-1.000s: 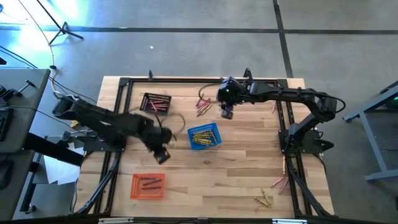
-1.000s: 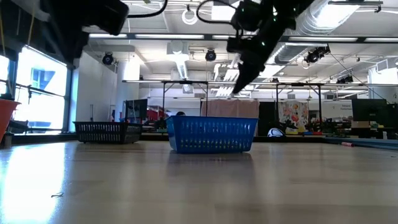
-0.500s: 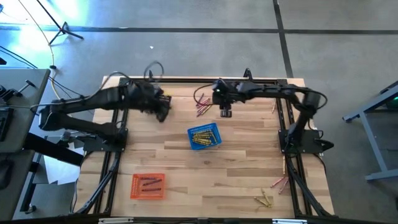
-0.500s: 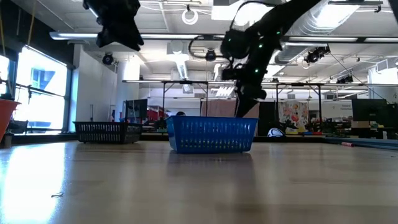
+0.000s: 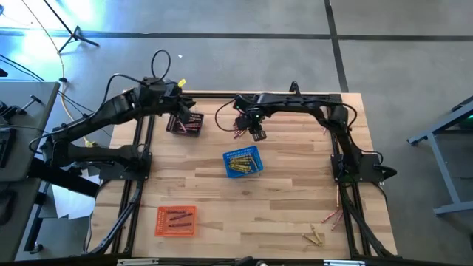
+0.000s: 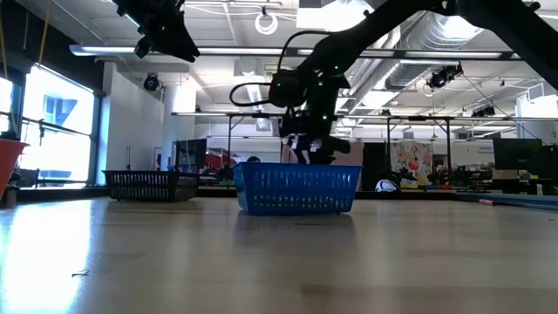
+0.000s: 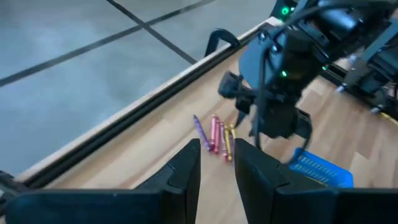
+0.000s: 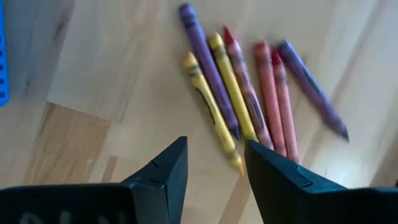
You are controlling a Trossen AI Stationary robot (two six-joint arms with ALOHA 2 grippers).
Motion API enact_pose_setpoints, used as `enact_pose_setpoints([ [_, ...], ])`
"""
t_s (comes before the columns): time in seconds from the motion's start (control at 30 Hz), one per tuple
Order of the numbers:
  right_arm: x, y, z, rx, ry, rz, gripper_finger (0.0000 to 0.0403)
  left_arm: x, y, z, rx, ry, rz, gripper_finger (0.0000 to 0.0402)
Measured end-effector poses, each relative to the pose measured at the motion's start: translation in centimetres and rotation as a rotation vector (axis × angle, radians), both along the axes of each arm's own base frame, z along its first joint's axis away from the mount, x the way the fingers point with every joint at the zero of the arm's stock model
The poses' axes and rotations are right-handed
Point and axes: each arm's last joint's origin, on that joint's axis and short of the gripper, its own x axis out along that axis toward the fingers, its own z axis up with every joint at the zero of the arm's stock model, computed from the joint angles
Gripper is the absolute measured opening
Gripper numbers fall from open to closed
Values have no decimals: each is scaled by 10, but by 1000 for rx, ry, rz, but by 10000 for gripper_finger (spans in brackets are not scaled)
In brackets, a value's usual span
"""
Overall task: Sort crayons
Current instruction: Put the yellow crayon into the blue basket
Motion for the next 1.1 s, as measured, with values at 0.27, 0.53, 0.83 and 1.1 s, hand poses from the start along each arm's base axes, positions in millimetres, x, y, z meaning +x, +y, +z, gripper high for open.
enact_pose_setpoints([
  [0.27,9,9,-23,37,38,66,144,-7,9,1,83,56,-3,85],
  [0.53,13,16,-24,23,40,7,143,-12,16,1,114,83,14,85],
  [0.83,24,14,-13,-2,-28,-20,143,-16,22,1,143,109,30,85],
  [1.1,24,3,-11,42,-84,-32,143,-20,26,1,135,105,32,85],
])
